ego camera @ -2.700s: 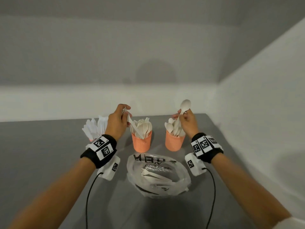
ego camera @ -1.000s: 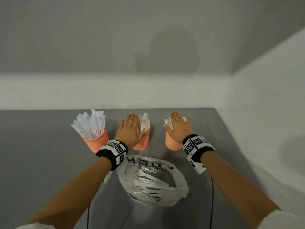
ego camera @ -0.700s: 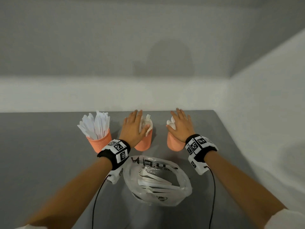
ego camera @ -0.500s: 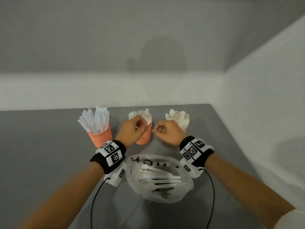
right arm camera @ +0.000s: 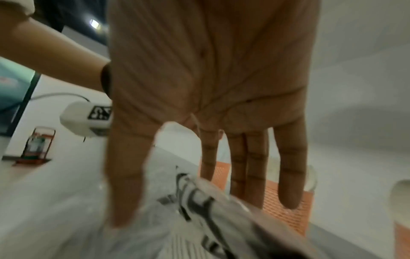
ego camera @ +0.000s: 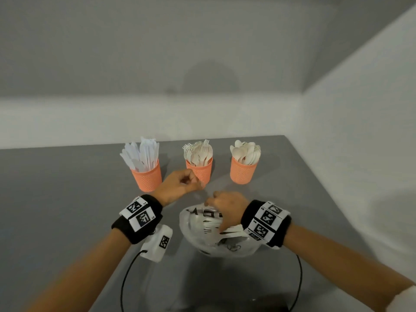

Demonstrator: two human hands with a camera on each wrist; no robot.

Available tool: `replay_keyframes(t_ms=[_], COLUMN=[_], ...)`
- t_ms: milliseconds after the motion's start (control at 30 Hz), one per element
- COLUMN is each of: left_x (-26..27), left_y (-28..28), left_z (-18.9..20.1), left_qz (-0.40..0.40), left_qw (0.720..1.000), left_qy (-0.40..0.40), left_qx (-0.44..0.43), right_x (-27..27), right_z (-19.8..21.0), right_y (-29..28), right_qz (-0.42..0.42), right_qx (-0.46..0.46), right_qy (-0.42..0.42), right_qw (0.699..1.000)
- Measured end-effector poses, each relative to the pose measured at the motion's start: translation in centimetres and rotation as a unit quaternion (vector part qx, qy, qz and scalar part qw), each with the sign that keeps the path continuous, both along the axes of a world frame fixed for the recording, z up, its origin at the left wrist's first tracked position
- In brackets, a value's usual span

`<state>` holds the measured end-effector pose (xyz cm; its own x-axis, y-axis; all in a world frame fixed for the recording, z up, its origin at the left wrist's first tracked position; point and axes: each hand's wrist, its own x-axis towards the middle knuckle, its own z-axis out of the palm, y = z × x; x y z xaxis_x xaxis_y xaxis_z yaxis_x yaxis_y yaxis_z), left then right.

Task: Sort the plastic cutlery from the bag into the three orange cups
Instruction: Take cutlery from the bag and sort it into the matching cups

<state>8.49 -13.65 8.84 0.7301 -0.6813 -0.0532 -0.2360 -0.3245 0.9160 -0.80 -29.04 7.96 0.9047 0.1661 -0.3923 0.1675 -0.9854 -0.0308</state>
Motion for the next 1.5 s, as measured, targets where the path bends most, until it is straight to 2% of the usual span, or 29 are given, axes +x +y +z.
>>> replay_keyframes(t_ms=[67, 167, 267, 333, 400, 467, 533, 667, 767, 933, 1067, 1267, 1500], left_x=[-0.9, -2.4, -2.6, -2.4, -2.4, -2.4, -2.4, -2.0, -2.0, -2.8, -3.4, -3.3, -4.1], left_y=[0.5, 0.1, -0.7, -1.3, -1.8, -2.3, -2.6, -2.7, -2.4, -1.4, -1.1, -1.4, -1.7], left_z=[-0.1, -1.6, -4.0, -5.0, -5.4, -5.5, -5.3, -5.1, -5.0, -5.9, -7.2, -8.2, -8.8], left_qz=[-0.035, -0.082, -0.058, -0.013, 0.008, 0.01, 0.023, 0.056, 0.059, 0.062, 0.02, 0.02, -0.007], left_qw=[0.997, 0.987, 0.973, 0.964, 0.958, 0.955, 0.956, 0.966, 0.967, 0.967, 0.966, 0.963, 0.97], left_qy=[-0.019, -0.047, -0.102, -0.12, -0.126, -0.14, -0.161, -0.186, -0.205, -0.161, -0.094, -0.082, -0.035], left_qx=[0.059, 0.128, 0.201, 0.235, 0.256, 0.26, 0.242, 0.173, 0.139, 0.187, 0.241, 0.254, 0.241], right_x=[0.6, 0.6, 0.1, -0.5, -0.6, -0.5, -0.5, -0.5, -0.6, -0.6, -0.3, -0.4, 0.4], right_z=[-0.2, 0.7, 1.3, 0.7, -0.7, -2.1, -3.7, -7.0, -7.7, -9.5, -9.6, -9.7, -9.6], right_y=[-0.9, -2.3, -1.5, -0.2, 0.5, 0.5, 0.2, -0.2, -0.1, -0.2, 0.1, -0.1, 0.5], right_qz=[-0.028, -0.082, -0.079, -0.078, -0.084, -0.095, -0.114, -0.147, -0.15, -0.148, -0.162, -0.174, -0.17], right_qx=[-0.021, 0.012, 0.043, 0.078, 0.07, 0.023, -0.007, 0.026, 0.02, 0.05, 0.092, 0.091, 0.083], right_qy=[-0.039, -0.083, -0.154, -0.13, -0.05, 0.028, 0.061, 0.06, 0.029, -0.061, -0.067, -0.09, -0.012], right_qw=[0.999, 0.993, 0.984, 0.985, 0.993, 0.995, 0.992, 0.987, 0.988, 0.986, 0.98, 0.976, 0.982])
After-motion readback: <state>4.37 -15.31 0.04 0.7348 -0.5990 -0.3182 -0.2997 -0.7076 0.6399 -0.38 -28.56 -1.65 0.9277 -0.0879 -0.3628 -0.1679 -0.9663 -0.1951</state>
